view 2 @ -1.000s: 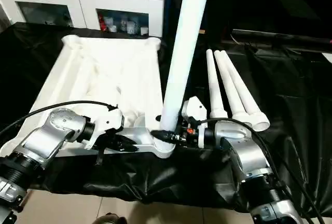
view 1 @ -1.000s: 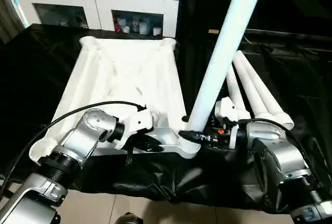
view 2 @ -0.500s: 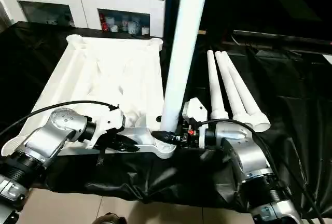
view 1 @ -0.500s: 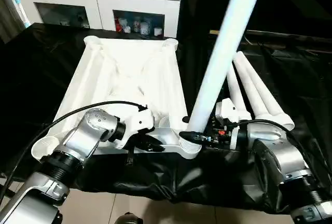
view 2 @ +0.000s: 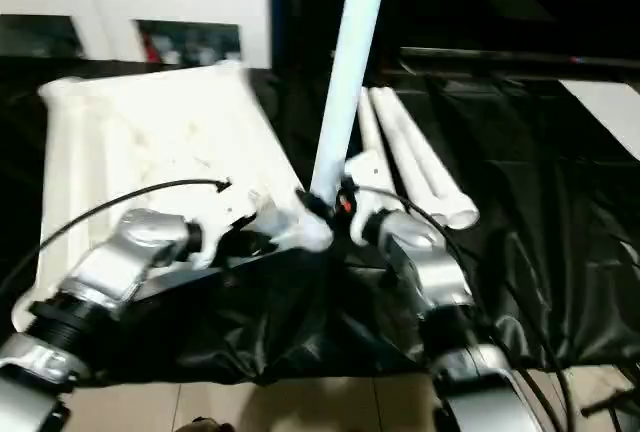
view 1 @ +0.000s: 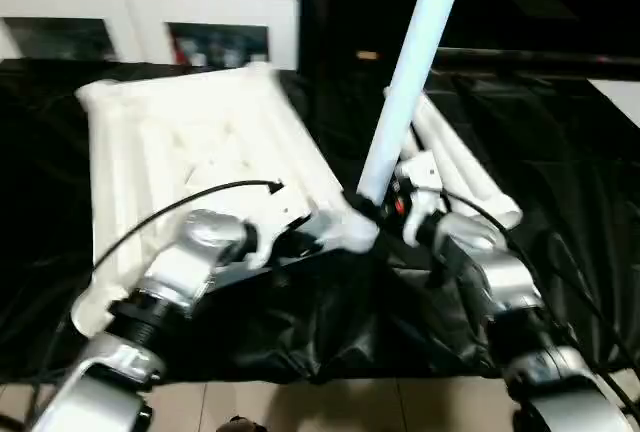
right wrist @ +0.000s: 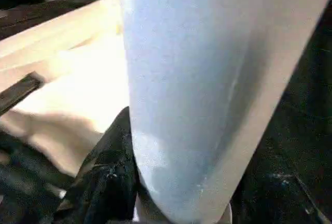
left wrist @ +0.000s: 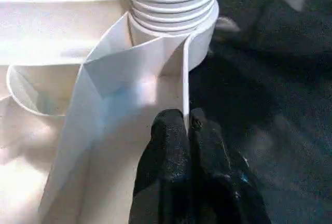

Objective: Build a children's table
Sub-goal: Insert table leg to table base

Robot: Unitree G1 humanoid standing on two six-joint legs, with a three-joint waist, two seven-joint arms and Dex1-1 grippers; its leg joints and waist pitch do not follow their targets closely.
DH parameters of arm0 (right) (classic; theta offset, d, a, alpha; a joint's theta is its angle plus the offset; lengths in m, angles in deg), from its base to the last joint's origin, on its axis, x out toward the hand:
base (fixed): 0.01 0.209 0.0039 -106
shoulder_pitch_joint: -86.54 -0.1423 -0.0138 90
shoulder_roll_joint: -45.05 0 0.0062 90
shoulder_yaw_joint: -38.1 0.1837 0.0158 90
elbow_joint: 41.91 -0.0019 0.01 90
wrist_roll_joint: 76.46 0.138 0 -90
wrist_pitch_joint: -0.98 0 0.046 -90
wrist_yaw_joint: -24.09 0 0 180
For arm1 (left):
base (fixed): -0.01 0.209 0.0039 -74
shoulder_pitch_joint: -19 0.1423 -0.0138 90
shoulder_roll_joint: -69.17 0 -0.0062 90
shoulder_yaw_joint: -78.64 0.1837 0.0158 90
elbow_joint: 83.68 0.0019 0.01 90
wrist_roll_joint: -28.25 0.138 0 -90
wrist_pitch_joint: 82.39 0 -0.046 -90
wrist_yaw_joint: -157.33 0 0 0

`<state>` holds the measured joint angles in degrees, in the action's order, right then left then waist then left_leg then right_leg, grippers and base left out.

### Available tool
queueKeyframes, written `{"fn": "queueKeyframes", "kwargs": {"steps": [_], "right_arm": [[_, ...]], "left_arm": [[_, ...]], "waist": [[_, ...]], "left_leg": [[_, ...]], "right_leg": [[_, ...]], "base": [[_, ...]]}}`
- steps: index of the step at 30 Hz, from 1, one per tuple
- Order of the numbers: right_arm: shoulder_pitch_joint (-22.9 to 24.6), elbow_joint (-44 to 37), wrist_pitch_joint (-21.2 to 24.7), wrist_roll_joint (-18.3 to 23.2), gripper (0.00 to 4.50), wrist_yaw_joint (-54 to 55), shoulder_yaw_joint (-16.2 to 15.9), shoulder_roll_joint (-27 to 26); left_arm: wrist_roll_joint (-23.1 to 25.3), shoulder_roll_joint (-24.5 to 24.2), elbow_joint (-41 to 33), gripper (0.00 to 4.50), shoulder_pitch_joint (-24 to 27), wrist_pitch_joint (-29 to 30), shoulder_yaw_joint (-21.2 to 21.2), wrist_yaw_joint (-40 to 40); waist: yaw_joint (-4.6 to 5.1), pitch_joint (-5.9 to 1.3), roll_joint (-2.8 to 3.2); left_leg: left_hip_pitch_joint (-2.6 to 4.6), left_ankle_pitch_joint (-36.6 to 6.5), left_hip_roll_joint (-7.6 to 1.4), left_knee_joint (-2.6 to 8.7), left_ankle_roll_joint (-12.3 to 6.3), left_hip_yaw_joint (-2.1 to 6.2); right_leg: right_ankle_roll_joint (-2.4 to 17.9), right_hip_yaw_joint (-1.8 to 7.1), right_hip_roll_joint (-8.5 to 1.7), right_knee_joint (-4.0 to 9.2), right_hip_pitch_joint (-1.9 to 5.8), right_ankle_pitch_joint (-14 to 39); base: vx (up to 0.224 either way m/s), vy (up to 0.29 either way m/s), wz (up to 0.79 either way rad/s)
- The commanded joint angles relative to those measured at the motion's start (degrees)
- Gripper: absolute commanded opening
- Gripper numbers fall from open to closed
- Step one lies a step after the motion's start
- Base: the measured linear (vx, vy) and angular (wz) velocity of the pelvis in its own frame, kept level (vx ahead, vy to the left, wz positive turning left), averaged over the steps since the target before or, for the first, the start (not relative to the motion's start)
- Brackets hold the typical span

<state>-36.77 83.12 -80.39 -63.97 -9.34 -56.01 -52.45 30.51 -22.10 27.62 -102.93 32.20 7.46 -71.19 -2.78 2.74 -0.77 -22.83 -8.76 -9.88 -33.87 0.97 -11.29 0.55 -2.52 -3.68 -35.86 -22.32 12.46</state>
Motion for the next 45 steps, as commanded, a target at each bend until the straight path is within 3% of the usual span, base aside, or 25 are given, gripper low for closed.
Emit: {"fn": "queueKeyframes", "kwargs": {"steps": [1, 4, 9, 14, 23, 27, 32, 37, 39, 43, 45], "right_arm": [[2.01, 7.63, 5.87, -1.26, 1.88, 3.82, 0.25, -0.54], [0.47, 10.27, 6.12, -2.19, 1.88, 4.74, -0.03, -1.39], [-0.9, 10.65, 6.4, -2.81, 1.88, 0.69, -1.84, -1.89], [-0.94, 9.49, 6.58, -2.53, 1.88, -4.44, -3.01, -0.34], [1.33, 2.27, 7.32, -1.61, 1.88, -21.52, -7.23, 6.09], [3.7, -2.05, 6.83, -1.4, 1.88, -28.68, -10.06, 9.13], [7.6, -9.59, 9.27, -0.02, 1.88, -37.78, -13.96, 12.9], [10.18, -13.26, 10.72, 0.01, 1.88, -41.79, -16.23, 15.04], [10.25, -13.12, 10.46, -0.27, 1.88, -41.17, -16.09, 14.83], [9.74, -10.7, 8.88, -1.77, 1.88, -36.28, -14.34, 12.72], [8.11, -6.86, 6.82, -3.41, 1.88, -29.37, -12.18, 10.15]], "left_arm": [[-1.43, 2.04, -7.03, 0.0, -1.59, -0.54, -1.3, 0.8], [-0.96, 3.33, -9.63, 0.0, -0.82, 0.57, 0.03, 1.57], [-0.65, 2.78, -12.05, 0.0, 0.8, 1.3, 2.28, 0.16], [-1.34, 1.58, -13.06, 0.0, 1.09, 1.03, 2.44, -1.31], [-3.66, -3.01, -13.1, 0.0, 2.16, -3.66, 1.82, -9.34], [-3.66, -5.5, -10.28, 0.0, 1.48, -7.85, 2.3, -13.43], [-3.4, -8.01, -4.34, 0.0, -1.01, -12.33, 2.52, -18.41], [-2.12, -8.82, 1.57, 0.0, -3.53, -16.99, 2.83, -20.6], [-2.08, -8.72, 1.92, 0.0, -3.69, -17.16, 2.73, -20.6], [-2.34, -7.69, 3.45, 0.0, -4.31, -17.44, 1.84, -19.4], [-2.5, -7.32, 3.65, 0.0, -4.26, -17.03, 1.27, -18.21]], "waist": [[-0.18, -2.82, 0.33], [-0.02, -2.96, 0.1], [0.03, -3.05, 0.53], [-0.15, -3.04, 0.4], [-1.53, -3.26, -0.23], [-2.82, -3.33, -0.05], [-3.88, -2.93, 0.0], [-4.16, -2.58, -0.11], [-4.11, -2.54, -0.26], [-3.98, -2.64, -0.35], [-3.32, -2.41, -0.11]], "left_leg": [[1.71, -23.26, -3.64, 5.03, 3.88, 2.65], [1.58, -21.69, -3.67, 5.01, 3.03, 2.44], [1.64, -21.28, -3.69, 4.92, 2.69, 2.37], [1.72, -20.42, -3.69, 4.81, 2.21, 2.18], [1.92, -15.5, -3.78, 4.59, 0.24, 1.79], [2.38, -14.9, -3.98, 4.61, -0.09, 1.61], [2.87, -18.87, -4.12, 5.04, 1.43, 1.58], [3.34, -25.06, -4.21, 5.42, 3.79, 2.18], [3.43, -26.04, -4.2, 5.46, 4.18, 2.36], [3.33, -24.85, -4.22, 5.45, 3.99, 2.33], [3.48, -26.89, -4.08, 5.57, 4.81, 2.56]], "right_leg": [[9.88, 2.69, -5.4, 5.76, 0.99, 19.6], [10.09, 2.65, -5.07, 5.55, 1.12, 16.47], [10.47, 2.69, -4.99, 5.53, 1.17, 14.71], [10.87, 2.71, -4.91, 5.5, 1.21, 13.71], [11.5, 2.55, -4.71, 5.17, 1.62, 8.02], [11.11, 2.58, -4.68, 5.0, 1.44, 6.76], [10.11, 2.65, -4.73, 5.51, 1.0, 11.65], [7.97, 2.9, -5.61, 6.44, 0.71, 22.68], [7.53, 2.94, -5.82, 6.64, 0.65, 24.99], [8.05, 2.93, -5.81, 6.52, 0.61, 23.76], [8.14, 2.81, -5.82, 6.68, 0.3, 25.93]], "base": [[0.0, 0.0, 0.0], [0.0, 0.0, 0.0], [0.0, 0.0, 0.0], [0.0, 0.0, 0.0], [0.0, 0.0, 0.0], [0.0, 0.0, 0.0], [0.0, 0.0, 0.0], [0.0, 0.0, 0.0], [0.0, 0.0, 0.0], [0.0, 0.0, 0.0], [0.0, 0.0, 0.0]]}}
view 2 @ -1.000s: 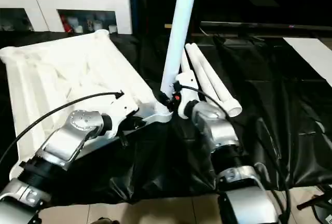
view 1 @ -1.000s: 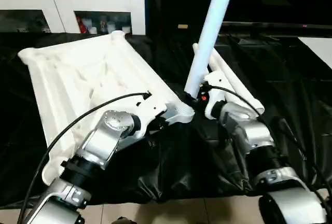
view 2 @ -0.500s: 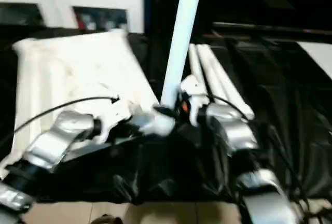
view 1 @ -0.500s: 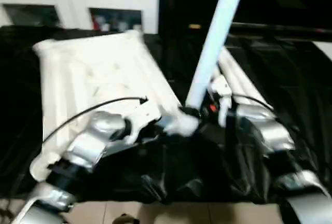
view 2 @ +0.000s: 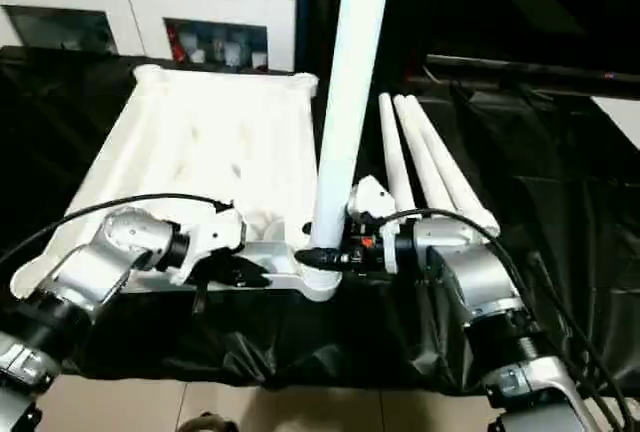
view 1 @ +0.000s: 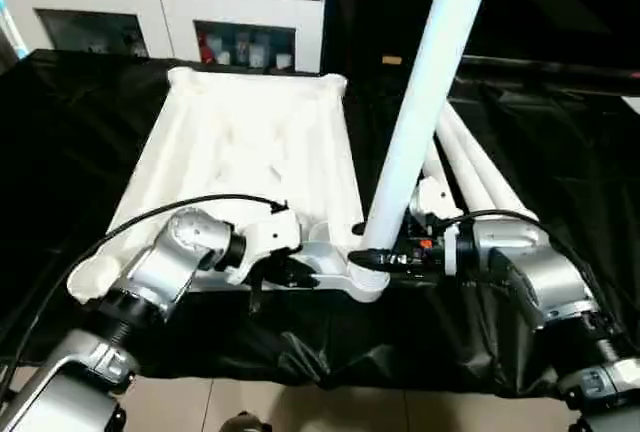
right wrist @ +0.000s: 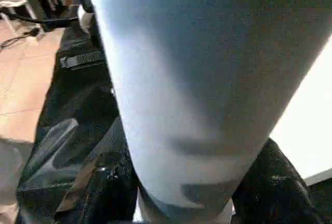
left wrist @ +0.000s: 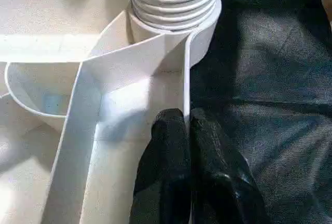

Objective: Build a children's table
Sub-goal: Insert table leg to table base

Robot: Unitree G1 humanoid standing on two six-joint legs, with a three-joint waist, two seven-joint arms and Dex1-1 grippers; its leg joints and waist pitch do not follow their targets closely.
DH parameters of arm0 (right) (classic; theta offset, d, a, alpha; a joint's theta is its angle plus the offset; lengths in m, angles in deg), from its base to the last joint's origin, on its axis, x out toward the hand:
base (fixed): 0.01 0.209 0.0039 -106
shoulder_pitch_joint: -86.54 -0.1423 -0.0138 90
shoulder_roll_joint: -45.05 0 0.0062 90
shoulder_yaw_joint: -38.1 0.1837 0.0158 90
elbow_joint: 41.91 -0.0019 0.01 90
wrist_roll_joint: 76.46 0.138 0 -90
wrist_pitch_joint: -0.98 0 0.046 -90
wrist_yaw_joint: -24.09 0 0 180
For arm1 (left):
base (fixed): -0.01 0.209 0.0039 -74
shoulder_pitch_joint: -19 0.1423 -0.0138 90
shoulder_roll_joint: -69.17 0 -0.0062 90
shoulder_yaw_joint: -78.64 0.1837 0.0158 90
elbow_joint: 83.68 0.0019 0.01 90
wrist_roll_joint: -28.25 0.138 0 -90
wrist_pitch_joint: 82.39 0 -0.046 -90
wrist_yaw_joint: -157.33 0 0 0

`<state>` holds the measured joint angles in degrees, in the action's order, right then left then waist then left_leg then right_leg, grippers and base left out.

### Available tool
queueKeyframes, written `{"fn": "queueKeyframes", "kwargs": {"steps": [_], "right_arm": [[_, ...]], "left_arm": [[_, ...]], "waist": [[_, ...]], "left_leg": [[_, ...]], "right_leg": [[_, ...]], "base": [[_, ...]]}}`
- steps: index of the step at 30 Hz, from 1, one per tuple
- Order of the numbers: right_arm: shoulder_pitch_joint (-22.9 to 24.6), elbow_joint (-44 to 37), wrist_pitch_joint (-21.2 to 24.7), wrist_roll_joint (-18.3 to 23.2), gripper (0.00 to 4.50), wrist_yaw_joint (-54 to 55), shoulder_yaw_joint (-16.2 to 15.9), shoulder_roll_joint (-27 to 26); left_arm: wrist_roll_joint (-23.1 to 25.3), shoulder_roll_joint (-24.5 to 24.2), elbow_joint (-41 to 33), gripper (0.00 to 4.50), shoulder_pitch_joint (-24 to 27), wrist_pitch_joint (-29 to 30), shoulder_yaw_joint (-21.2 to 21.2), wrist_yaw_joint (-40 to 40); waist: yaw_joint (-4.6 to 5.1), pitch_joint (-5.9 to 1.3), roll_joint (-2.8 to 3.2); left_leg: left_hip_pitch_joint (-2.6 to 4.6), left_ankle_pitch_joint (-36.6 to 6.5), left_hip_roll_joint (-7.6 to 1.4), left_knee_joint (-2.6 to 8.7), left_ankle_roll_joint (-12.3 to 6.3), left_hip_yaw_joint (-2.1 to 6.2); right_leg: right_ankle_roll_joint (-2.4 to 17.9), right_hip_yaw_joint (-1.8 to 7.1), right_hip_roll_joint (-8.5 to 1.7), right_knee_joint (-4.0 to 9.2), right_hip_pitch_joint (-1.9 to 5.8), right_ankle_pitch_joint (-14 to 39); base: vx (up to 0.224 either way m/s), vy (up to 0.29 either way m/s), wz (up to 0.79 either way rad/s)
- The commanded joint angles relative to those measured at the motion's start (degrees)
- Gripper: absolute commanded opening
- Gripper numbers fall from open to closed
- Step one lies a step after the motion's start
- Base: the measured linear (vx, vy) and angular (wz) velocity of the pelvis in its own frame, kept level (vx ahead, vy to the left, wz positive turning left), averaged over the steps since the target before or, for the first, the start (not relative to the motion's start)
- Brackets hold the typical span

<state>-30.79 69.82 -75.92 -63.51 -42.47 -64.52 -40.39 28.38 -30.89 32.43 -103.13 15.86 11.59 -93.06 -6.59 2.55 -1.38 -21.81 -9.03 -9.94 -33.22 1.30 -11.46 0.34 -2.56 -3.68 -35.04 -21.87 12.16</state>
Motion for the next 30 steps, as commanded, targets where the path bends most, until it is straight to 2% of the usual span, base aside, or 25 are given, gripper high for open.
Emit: {"fn": "queueKeyframes", "kwargs": {"steps": [1, 4, 6, 8, 9, 10, 12, 13, 14, 15, 17, 19, 21, 22, 26, 27, 28, 30], "right_arm": [[1.75, 7.17, 2.25, -4.06, 1.88, 5.09, -3.22, -2.4], [-1.14, 12.72, 1.6, -4.32, 1.88, 14.81, 0.59, -5.9], [-2.52, 15.19, 1.63, -4.47, 1.88, 18.93, 2.04, -7.21], [-5.31, 20.46, 1.55, -4.57, 1.88, 26.26, 4.55, -9.44], [-6.04, 21.85, 1.54, -4.51, 1.88, 27.99, 5.23, -10.06], [-7.3, 24.29, 1.73, -4.15, 1.88, 30.57, 6.48, -11.21], [-7.92, 25.55, 1.67, -4.03, 1.88, 31.55, 7.04, -11.74], [-9.31, 28.45, 1.98, -3.77, 1.88, 33.27, 7.98, -12.86], [-9.5, 28.85, 1.99, -3.77, 1.88, 33.39, 8.06, -13.01], [-10.13, 30.16, 1.88, -4.01, 1.88, 33.76, 7.96, -13.39], [-10.42, 30.72, 1.76, -4.4, 1.88, 33.19, 7.29, -13.52], [-10.76, 31.42, 1.43, -4.58, 1.88, 32.93, 7.01, -13.65], [-11.26, 32.4, 0.78, -5.12, 1.88, 32.62, 6.62, -13.82], [-11.64, 33.06, 0.51, -5.3, 1.88, 32.6, 6.76, -14.03], [-12.2, 33.87, -0.12, -5.74, 1.88, 31.87, 6.83, -14.32], [-12.23, 33.86, -0.12, -5.76, 1.88, 31.75, 6.81, -14.36], [-12.26, 33.89, -0.16, -5.77, 1.88, 31.66, 6.79, -14.38], [-12.25, 33.93, -0.52, -6.08, 1.88, 31.12, 6.32, -14.37]], "left_arm": [[-0.45, 1.53, -0.98, 0.0, -4.09, -0.76, -2.94, 3.77], [-1.15, 1.9, -1.83, 0.0, -3.54, 0.32, -3.68, 4.95], [-1.38, 2.12, -2.64, 0.0, -3.18, 1.26, -4.09, 5.78], [-1.2, 2.57, -5.34, 0.0, -2.07, 3.5, -4.6, 7.79], [-1.0, 2.73, -6.33, 0.0, -1.68, 4.3, -4.7, 8.51], [-0.53, 3.36, -8.8, 0.0, -0.86, 6.58, -4.87, 10.27], [-0.36, 3.72, -9.86, 0.0, -0.57, 7.69, -4.93, 11.13], [-0.14, 5.83, -13.87, 0.0, 0.54, 11.77, -4.85, 14.31], [-0.11, 6.18, -14.59, 0.0, 0.75, 12.39, -4.72, 14.74], [0.01, 7.5, -17.15, 0.0, 1.55, 14.56, -4.09, 16.28], [0.34, 8.5, -18.33, 0.0, 2.18, 15.29, -3.25, 17.27], [0.59, 8.86, -18.49, 0.0, 2.4, 15.45, -2.91, 17.89], [1.42, 9.0, -18.11, 0.0, 2.47, 15.51, -2.59, 18.9], [1.81, 8.88, -18.09, 0.0, 2.46, 15.87, -2.48, 19.25], [2.22, 8.44, -18.33, 0.0, 2.18, 16.97, -2.81, 19.51], [2.35, 8.29, -18.32, 0.0, 2.1, 17.07, -2.88, 19.53], [2.5, 8.19, -18.4, 0.0, 2.08, 17.22, -2.93, 19.55], [2.65, 7.99, -18.62, 0.0, 2.09, 17.58, -3.02, 19.5]], "waist": [[0.78, -2.18, 0.42], [1.7, -2.1, 0.35], [2.73, -2.28, 0.34], [3.53, -2.22, 0.51], [4.22, -2.1, 0.47], [4.29, -2.23, 0.73], [4.69, -2.22, 0.82], [5.08, -2.37, 0.42], [5.15, -2.16, 0.52], [5.0, -2.23, 0.29], [4.97, -2.27, 0.12], [4.73, -2.24, 0.19], [4.63, -2.11, 0.14], [4.64, -2.09, 0.43], [4.84, -1.91, 0.32], [4.8, -1.9, 0.7], [4.85, -1.92, 0.51], [4.83, -1.92, 0.58]], "left_leg": [[2.45, -27.44, -3.96, 4.9, 4.71, 2.78], [2.23, -29.8, -3.85, 5.11, 5.68, 3.42], [1.33, -30.05, -3.81, 5.59, 6.33, 3.94], [1.78, -32.58, -3.66, 5.42, 6.64, 3.89], [1.4, -33.25, -3.57, 5.52, 6.75, 4.07], [1.5, -33.68, -3.64, 5.46, 6.97, 4.19], [1.53, -34.32, -3.63, 5.5, 6.98, 4.31], [1.34, -33.81, -3.82, 5.58, 7.1, 4.36], [1.12, -33.25, -3.76, 5.69, 6.91, 4.39], [1.46, -32.39, -3.64, 5.42, 6.3, 3.96], [1.35, -31.31, -3.6, 5.32, 5.8, 3.85], [1.58, -30.18, -3.43, 5.05, 4.85, 3.53], [1.88, -31.05, -3.36, 4.92, 4.54, 3.52], [2.02, -31.92, -3.4, 4.97, 4.78, 3.66], [2.25, -34.92, -3.36, 5.05, 5.34, 3.92], [2.41, -35.63, -3.34, 5.05, 5.51, 3.99], [2.5, -35.97, -3.33, 5.04, 5.46, 3.96], [2.52, -36.18, -3.32, 5.11, 5.47, 3.96]], "right_leg": [[8.25, 2.77, -5.79, 5.92, -0.18, 27.31], [7.01, 2.4, -5.95, 6.16, 0.01, 31.36], [6.61, 2.05, -5.84, 5.66, 0.59, 30.7], [7.1, 1.77, -5.8, 5.91, 0.06, 29.91], [7.34, 1.42, -5.88, 5.89, 0.24, 30.16], [7.37, 1.36, -6.0, 5.83, 0.26, 30.16], [7.51, 1.14, -5.81, 5.96, 0.26, 28.86], [8.41, 1.18, -5.91, 5.54, 0.53, 26.44], [8.67, 1.1, -5.81, 5.58, 0.58, 25.84], [9.23, 1.25, -5.65, 5.83, 0.26, 24.17], [9.49, 1.34, -5.7, 5.8, 0.41, 23.43], [9.25, 1.47, -5.77, 6.17, 0.13, 23.94], [8.58, 1.39, -5.61, 6.53, -0.13, 25.89], [8.4, 1.34, -5.54, 6.49, -0.22, 26.35], [7.37, 1.05, -5.44, 6.8, -0.45, 28.9], [7.12, 1.06, -5.46, 6.88, -0.54, 29.31], [7.04, 1.05, -5.38, 7.02, -0.64, 29.14], [7.23, 1.07, -5.29, 6.95, -0.64, 28.24]], "base": [[0.0, 0.0, 0.0], [0.0, 0.0, 0.0], [-0.02, 0.023, -0.23], [-0.024, 0.03, -0.21], [-0.026, 0.026, -0.18], [-0.026, 0.026, -0.18], [-0.022, 0.021, -0.2], [-0.019, 0.019, -0.18], [-0.012, 0.02, -0.18], [0.0, 0.0, 0.0], [0.0, 0.0, 0.0], [0.0, 0.0, 0.0], [0.0, 0.0, 0.0], [0.0, 0.0, 0.0], [0.0, 0.0, 0.0], [0.0, 0.0, 0.0], [0.0, 0.0, 0.0], [0.0, 0.0, 0.0]]}}
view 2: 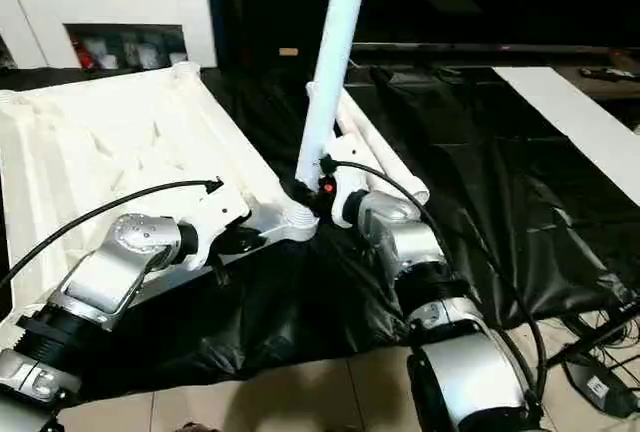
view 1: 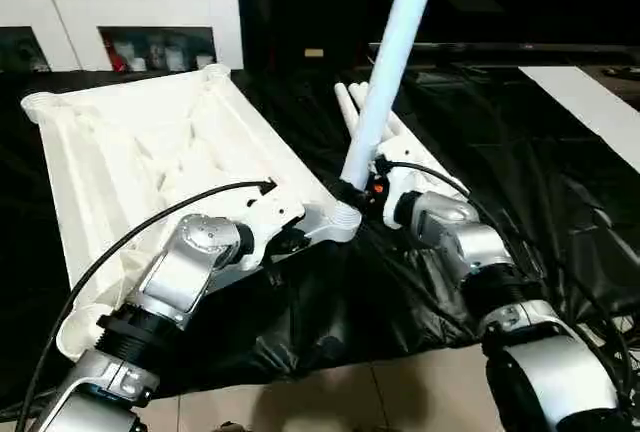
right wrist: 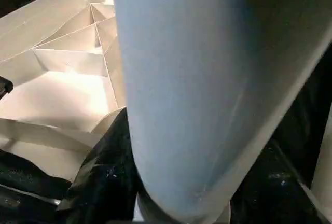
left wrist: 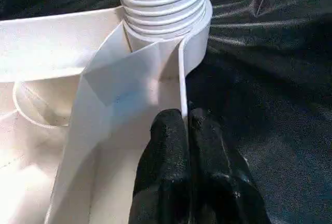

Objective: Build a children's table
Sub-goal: Insert table leg to table base

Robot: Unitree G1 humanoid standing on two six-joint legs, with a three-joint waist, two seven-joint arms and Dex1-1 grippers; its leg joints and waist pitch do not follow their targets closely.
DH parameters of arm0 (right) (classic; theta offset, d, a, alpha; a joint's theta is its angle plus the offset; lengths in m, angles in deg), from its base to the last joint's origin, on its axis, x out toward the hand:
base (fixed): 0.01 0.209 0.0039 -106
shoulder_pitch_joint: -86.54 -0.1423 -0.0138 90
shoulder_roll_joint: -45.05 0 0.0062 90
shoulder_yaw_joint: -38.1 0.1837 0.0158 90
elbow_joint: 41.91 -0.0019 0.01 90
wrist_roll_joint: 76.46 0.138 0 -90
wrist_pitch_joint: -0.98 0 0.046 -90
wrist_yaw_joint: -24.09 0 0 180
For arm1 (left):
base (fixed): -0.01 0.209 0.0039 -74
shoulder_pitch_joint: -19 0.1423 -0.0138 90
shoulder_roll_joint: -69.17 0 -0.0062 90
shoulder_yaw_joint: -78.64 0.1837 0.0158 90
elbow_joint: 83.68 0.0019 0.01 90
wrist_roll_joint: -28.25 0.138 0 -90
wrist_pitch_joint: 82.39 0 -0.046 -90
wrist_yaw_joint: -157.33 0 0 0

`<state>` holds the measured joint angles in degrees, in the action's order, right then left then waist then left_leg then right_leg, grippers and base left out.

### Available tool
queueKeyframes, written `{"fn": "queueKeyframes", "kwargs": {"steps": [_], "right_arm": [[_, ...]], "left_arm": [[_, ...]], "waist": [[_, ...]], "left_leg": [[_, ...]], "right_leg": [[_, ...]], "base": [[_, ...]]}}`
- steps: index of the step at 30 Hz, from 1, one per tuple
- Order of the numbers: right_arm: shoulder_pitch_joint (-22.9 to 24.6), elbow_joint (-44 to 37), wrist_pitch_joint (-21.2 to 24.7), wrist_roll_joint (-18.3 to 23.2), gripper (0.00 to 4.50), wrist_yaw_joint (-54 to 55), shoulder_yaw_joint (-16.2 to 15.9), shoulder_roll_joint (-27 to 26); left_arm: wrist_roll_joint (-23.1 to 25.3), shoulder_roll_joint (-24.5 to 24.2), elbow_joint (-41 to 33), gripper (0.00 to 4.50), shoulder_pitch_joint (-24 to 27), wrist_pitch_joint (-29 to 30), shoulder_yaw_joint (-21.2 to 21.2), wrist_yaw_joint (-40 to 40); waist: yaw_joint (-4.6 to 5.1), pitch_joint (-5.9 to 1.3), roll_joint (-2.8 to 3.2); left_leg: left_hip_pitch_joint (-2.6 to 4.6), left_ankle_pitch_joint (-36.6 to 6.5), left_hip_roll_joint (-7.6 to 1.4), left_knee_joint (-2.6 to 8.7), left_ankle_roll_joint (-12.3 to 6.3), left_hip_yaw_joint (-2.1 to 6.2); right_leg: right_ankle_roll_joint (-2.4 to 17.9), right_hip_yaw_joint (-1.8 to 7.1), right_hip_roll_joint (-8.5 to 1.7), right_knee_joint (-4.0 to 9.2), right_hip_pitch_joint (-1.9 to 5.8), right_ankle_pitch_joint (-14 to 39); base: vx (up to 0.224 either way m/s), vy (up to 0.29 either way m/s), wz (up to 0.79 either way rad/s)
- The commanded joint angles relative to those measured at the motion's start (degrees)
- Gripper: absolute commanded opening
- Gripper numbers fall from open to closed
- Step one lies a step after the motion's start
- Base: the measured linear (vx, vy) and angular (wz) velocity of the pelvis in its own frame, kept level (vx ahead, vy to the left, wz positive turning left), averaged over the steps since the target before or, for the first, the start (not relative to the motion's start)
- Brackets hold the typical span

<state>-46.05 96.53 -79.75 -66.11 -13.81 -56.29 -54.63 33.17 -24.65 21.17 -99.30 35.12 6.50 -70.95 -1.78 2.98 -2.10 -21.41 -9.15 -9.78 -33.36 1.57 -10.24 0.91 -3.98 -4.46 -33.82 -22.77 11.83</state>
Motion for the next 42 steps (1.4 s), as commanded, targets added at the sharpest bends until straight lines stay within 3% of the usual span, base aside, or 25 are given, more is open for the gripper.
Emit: {"fn": "queueKeyframes", "kwargs": {"steps": [1, 7, 8, 10, 11, 12, 13, 15, 17, 19, 23, 26, 27, 31, 33, 35, 37, 42], "right_arm": [[3.09, 7.15, 3.01, -3.74, 1.88, 2.15, -2.27, -0.09], [2.77, 8.26, 1.2, -4.76, 1.88, 1.3, -2.74, -0.15], [2.7, 8.23, 1.03, -4.61, 2.44, 1.2, -2.53, -0.2], [2.4, 7.77, 0.55, -3.82, 2.58, 0.5, -1.85, -0.33], [2.22, 7.4, 0.24, -3.43, 2.64, -0.08, -1.59, -0.31], [2.15, 7.2, -0.11, -3.28, 2.93, -0.59, -1.51, -0.27], [2.1, 7.02, -0.4, -3.16, 2.93, -1.04, -1.44, -0.23], [2.01, 5.81, -1.11, -2.27, 3.13, -2.96, -0.82, 0.01], [2.05, 5.12, -1.23, -1.98, 3.13, -4.04, -0.76, 0.27], [2.5, 3.07, -1.5, -1.65, 3.51, -6.88, -1.15, 1.09], [4.07, -0.19, -2.53, -2.23, 3.88, -11.11, -2.77, 3.04], [5.56, -3.0, -3.05, -2.28, 3.88, -14.28, -3.59, 4.54], [6.14, -4.13, -3.11, -2.11, 3.88, -15.48, -3.72, 5.08], [8.24, -8.28, -3.56, -1.68, 3.88, -19.79, -4.44, 7.05], [10.14, -11.68, -4.13, -1.45, 3.88, -23.36, -5.67, 8.92], [10.66, -12.53, -4.25, -1.5, 3.88, -24.47, -6.12, 9.52], [11.09, -13.22, -4.22, -1.45, 3.88, -25.57, -6.51, 10.0], [13.21, -17.04, -3.4, -1.02, 3.88, -29.71, -7.72, 11.68]], "left_arm": [[-2.13, 1.68, -7.35, 0.0, -1.74, -1.67, 2.08, -2.65], [-2.08, 1.35, -7.26, 0.0, -1.74, -1.64, 2.17, -2.78], [-2.04, 1.32, -7.25, 0.0, -1.74, -1.63, 2.14, -2.8], [-2.04, 1.19, -7.21, 0.0, -1.78, -1.6, 2.04, -2.88], [-2.04, 1.11, -7.1, 0.0, -1.84, -1.64, 1.96, -2.89], [-2.06, 1.04, -7.03, 0.0, -1.86, -1.7, 1.95, -2.95], [-2.08, 0.99, -6.97, 0.0, -1.87, -1.78, 1.95, -3.0], [-2.13, 0.77, -6.57, 0.0, -1.98, -2.35, 1.8, -3.16], [-2.16, 0.58, -6.48, 0.0, -2.0, -2.59, 1.75, -3.41], [-2.35, 0.06, -6.4, 0.0, -2.03, -3.16, 1.66, -4.23], [-2.81, -0.96, -6.12, 0.0, -2.05, -4.43, 1.79, -5.87], [-3.23, -1.66, -5.49, 0.0, -2.13, -5.74, 1.89, -7.28], [-3.28, -1.99, -5.23, 0.0, -2.18, -6.38, 2.01, -7.89], [-4.07, -2.96, -4.34, 0.0, -2.16, -8.51, 2.23, -10.9], [-4.71, -3.94, -3.69, 0.0, -2.1, -10.24, 2.7, -13.76], [-4.83, -4.19, -3.37, 0.0, -2.16, -10.58, 2.82, -14.39], [-4.97, -4.4, -3.0, 0.0, -2.23, -11.21, 2.91, -15.04], [-5.65, -6.11, -1.17, 0.0, -2.48, -14.41, 3.66, -19.79]], "waist": [[-0.02, -2.37, 1.33], [0.08, -2.19, 1.26], [0.09, -2.18, 1.29], [0.07, -2.36, 1.3], [-0.31, -2.53, 1.41], [-0.25, -2.56, 1.22], [-0.25, -2.5, 1.23], [-0.5, -2.53, 1.38], [-0.68, -2.59, 1.27], [-1.36, -2.82, 1.17], [-1.98, -2.92, 1.2], [-2.6, -3.27, 1.17], [-2.87, -3.45, 1.1], [-3.52, -4.07, 1.15], [-3.91, -4.21, 1.16], [-3.97, -3.99, 1.35], [-4.13, -3.74, 1.36], [-4.05, -3.23, 1.39]], "left_leg": [[2.1, -36.06, -3.47, 5.28, 5.18, 2.71], [2.31, -37.16, -3.42, 5.23, 5.05, 2.72], [2.35, -37.21, -3.42, 5.22, 5.02, 2.74], [2.31, -36.78, -3.52, 5.29, 5.03, 2.86], [2.67, -35.91, -3.66, 5.26, 4.95, 2.53], [2.4, -35.0, -3.58, 5.28, 4.81, 2.47], [1.84, -33.04, -3.66, 5.56, 4.42, 2.39], [2.13, -31.54, -3.63, 5.34, 4.0, 2.01], [1.95, -29.75, -3.58, 5.24, 3.53, 1.85], [1.66, -24.86, -3.71, 5.14, 2.26, 1.49], [1.75, -21.99, -3.72, 4.95, 1.34, 1.05], [1.8, -18.08, -3.82, 4.6, 0.39, 0.44], [1.45, -15.45, -3.81, 4.5, -0.17, 0.4], [1.09, -6.64, -3.66, 3.76, -2.93, 0.1], [1.03, -4.27, -3.69, 3.44, -4.21, 0.05], [0.85, -5.72, -3.74, 3.51, -4.48, -0.01], [1.07, -9.72, -3.93, 3.76, -2.95, 0.06], [1.22, -16.35, -4.04, 4.28, 0.28, 0.33]], "right_leg": [[6.84, 2.51, -4.5, 5.7, 0.26, 28.0], [6.62, 2.45, -4.58, 5.95, 0.04, 29.45], [6.46, 2.41, -4.59, 6.03, 0.06, 29.79], [6.44, 2.41, -4.68, 5.95, 0.33, 29.71], [7.36, 2.69, -4.71, 6.05, 0.01, 27.06], [7.92, 2.66, -4.56, 5.7, 0.27, 25.13], [8.83, 2.68, -4.38, 5.27, 0.79, 22.28], [9.68, 2.88, -4.52, 5.21, 0.61, 20.89], [10.02, 2.99, -4.62, 5.21, 0.87, 20.1], [10.48, 3.07, -4.64, 4.78, 1.38, 17.2], [10.94, 3.1, -4.47, 4.69, 1.36, 15.4], [11.91, 3.17, -4.27, 4.2, 1.49, 11.58], [12.26, 3.11, -4.24, 3.81, 1.94, 8.87], [14.82, 2.85, -3.9, 2.16, 2.52, -3.2], [15.3, 2.69, -3.8, 1.8, 2.58, -6.19], [15.38, 2.62, -3.82, 2.01, 2.53, -4.4], [14.6, 2.73, -4.12, 2.65, 2.4, 1.84], [12.31, 2.9, -4.16, 3.56, 1.98, 11.81]], "base": [[0.0, 0.0, 0.0], [0.0, 0.0, 0.0], [0.0, 0.0, 0.0], [0.0, 0.0, 0.0], [0.0, 0.0, 0.0], [0.0, 0.0, 0.0], [0.0, 0.0, 0.0], [0.0, 0.0, 0.0], [0.0, 0.0, 0.0], [0.0, 0.0, 0.0], [0.0, 0.0, 0.0], [0.018, -0.009, 0.03], [0.055, -0.022, 0.03], [0.028, -0.01, 0.01], [0.0, 0.0, 0.0], [0.0, 0.0, 0.0], [0.0, 0.0, 0.0], [0.0, 0.0, 0.0]]}}
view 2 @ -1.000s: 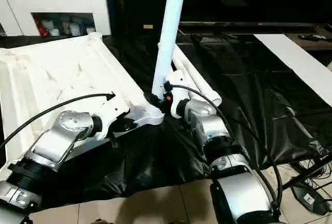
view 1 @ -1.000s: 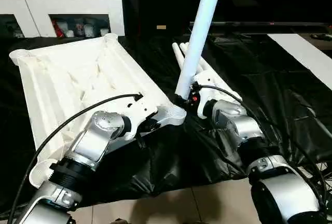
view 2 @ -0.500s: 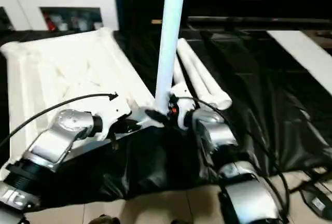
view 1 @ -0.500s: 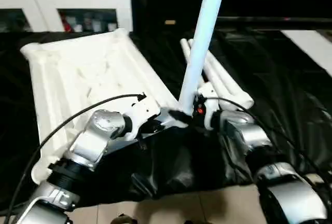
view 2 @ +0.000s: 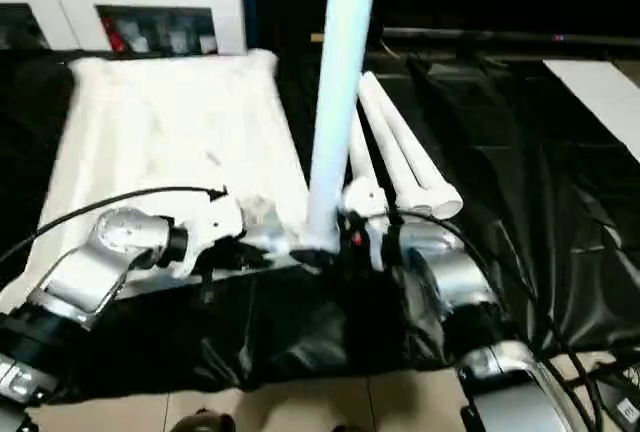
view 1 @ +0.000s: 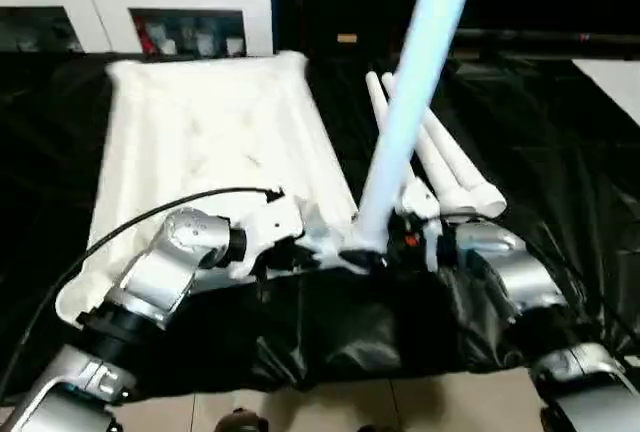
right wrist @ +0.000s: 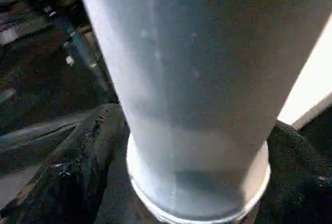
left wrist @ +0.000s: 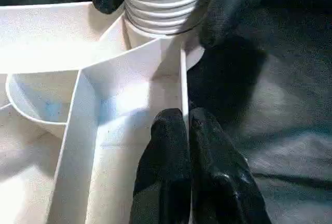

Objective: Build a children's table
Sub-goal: Insert table leg to table base, then rotate leg to tighten

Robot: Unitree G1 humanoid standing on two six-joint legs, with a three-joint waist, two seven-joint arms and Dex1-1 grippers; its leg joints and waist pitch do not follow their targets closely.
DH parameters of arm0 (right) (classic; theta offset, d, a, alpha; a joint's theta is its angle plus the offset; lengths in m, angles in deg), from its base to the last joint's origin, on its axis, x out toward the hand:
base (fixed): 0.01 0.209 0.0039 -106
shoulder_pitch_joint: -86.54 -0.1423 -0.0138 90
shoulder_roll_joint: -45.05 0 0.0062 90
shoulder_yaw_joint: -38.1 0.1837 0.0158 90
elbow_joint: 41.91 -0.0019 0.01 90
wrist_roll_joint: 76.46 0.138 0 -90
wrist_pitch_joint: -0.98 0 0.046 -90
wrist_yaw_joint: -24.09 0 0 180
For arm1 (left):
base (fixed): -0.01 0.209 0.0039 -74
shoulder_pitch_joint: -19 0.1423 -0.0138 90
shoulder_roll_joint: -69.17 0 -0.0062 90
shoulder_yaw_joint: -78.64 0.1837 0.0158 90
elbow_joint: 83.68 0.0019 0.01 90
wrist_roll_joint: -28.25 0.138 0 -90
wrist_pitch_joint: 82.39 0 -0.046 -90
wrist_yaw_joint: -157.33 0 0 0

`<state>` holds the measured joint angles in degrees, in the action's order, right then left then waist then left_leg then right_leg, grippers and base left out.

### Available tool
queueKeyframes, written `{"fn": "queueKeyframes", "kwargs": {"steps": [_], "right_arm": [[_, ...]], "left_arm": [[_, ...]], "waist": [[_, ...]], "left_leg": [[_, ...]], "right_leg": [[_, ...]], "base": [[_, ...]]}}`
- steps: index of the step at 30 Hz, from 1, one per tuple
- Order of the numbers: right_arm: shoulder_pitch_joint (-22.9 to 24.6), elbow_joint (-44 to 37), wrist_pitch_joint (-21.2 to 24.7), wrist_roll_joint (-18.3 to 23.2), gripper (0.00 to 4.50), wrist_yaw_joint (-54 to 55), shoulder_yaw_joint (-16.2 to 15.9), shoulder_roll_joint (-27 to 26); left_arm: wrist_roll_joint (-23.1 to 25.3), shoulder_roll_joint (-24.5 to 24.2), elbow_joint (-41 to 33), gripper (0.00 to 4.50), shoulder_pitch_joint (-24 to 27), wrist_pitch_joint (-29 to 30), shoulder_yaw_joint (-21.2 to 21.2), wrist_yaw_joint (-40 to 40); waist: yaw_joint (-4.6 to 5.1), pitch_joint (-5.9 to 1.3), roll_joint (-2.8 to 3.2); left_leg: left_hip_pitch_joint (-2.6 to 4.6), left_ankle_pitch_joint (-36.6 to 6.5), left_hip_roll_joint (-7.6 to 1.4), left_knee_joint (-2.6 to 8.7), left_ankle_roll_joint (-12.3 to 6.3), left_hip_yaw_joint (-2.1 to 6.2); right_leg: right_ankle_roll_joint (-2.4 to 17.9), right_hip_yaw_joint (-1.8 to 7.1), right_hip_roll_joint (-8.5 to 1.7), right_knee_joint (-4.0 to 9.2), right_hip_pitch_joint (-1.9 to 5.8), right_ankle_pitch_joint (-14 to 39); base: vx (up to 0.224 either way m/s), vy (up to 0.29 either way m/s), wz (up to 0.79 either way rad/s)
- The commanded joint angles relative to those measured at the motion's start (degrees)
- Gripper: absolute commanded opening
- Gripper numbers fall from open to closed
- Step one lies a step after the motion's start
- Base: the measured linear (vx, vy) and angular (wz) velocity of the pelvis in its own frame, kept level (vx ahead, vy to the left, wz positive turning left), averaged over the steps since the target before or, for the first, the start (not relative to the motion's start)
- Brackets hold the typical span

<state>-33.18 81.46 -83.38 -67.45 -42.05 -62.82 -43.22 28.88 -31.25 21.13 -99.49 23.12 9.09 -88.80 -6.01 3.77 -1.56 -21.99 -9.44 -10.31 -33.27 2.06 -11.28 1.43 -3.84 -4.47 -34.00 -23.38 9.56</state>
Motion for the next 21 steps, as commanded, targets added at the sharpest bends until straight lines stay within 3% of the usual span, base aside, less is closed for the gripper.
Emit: {"fn": "queueKeyframes", "kwargs": {"steps": [1, 7, 16, 21], "right_arm": [[0.62, -2.59, 0.62, 0.48, 3.62, -2.01, -1.41, 0.46], [1.39, -3.83, 1.54, 0.2, 3.15, -3.38, -2.37, 0.84], [2.99, -4.13, 3.7, 0.29, 2.86, -2.37, -2.71, -0.48], [3.57, -2.19, 4.86, 1.52, 2.85, 0.42, -1.15, -2.69]], "left_arm": [[-1.27, 0.2, -0.67, 0.0, -2.43, -2.73, 1.16, -2.61], [-0.46, -1.01, 2.25, 0.0, -3.45, -4.9, 1.34, -4.36], [-1.01, -0.41, 3.3, 0.0, -3.09, -4.52, 0.21, -3.41], [-1.71, 0.57, 2.61, 0.0, -2.16, -3.95, -0.29, -2.5]], "waist": [[0.15, -3.98, 0.81], [0.0, -4.11, 0.82], [-0.31, -4.38, 0.69], [-0.15, -4.09, 0.66]], "left_leg": [[1.95, -17.38, -3.48, 4.19, 0.36, 1.4], [1.94, -17.32, -3.41, 4.17, 0.91, 1.5], [1.75, -14.57, -3.45, 3.96, 0.31, 1.42], [1.81, -16.91, -3.46, 4.06, 0.97, 1.54]], "right_leg": [[11.19, 2.81, -4.22, 3.96, 2.44, 16.03], [10.42, 2.82, -4.25, 3.97, 2.36, 17.04], [11.9, 2.72, -4.2, 3.21, 2.62, 11.98], [11.02, 2.77, -4.44, 3.72, 2.42, 16.83]], "base": [[0.0, 0.0, 0.0], [0.0, 0.0, 0.0], [0.0, 0.0, 0.0], [0.0, 0.0, 0.0]]}}
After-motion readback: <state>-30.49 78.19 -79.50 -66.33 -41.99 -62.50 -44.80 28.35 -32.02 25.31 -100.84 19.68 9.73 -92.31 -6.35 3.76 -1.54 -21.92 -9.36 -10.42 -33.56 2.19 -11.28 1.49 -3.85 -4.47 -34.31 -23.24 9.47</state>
